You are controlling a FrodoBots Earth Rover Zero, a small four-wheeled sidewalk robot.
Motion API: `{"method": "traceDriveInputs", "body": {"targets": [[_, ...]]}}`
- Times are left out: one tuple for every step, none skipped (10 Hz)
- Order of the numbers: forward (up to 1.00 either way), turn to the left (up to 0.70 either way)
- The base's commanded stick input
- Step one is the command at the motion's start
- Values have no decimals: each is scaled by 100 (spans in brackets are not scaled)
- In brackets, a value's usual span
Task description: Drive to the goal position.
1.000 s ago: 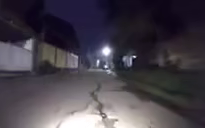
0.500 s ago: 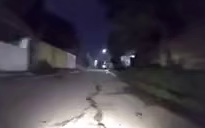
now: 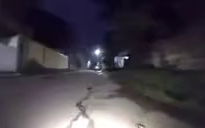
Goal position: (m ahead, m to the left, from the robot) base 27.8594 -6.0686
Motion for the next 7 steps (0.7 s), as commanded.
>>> {"method": "traceDriveInputs", "body": {"targets": [[0,0],[38,0],[50,0],[50,0],[50,0],[50,0],[50,0]]}}
